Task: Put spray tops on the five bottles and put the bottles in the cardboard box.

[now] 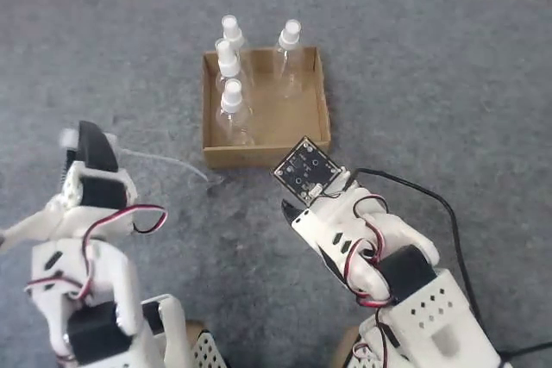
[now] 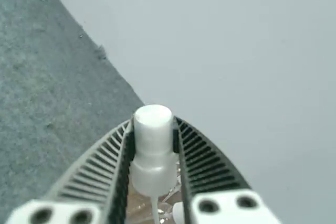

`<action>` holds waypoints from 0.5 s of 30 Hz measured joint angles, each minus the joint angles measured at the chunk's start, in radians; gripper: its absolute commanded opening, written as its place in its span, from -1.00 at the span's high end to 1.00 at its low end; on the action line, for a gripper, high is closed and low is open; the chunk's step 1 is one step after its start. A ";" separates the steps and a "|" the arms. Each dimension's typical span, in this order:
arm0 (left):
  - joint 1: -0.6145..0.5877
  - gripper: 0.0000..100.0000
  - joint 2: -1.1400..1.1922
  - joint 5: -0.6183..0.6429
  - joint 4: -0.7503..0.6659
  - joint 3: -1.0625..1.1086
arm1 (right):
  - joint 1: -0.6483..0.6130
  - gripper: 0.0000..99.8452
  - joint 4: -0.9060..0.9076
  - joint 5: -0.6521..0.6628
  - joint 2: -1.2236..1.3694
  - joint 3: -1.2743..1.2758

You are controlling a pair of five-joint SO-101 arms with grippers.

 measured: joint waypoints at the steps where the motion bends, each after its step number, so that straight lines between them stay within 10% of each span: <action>1: 0.000 0.98 -0.014 0.017 -0.003 0.000 | 0.000 0.96 0.000 0.000 0.000 0.000; 15: 0.005 0.98 -0.107 0.135 -0.018 0.000 | -0.078 0.96 -0.121 0.000 -0.002 0.109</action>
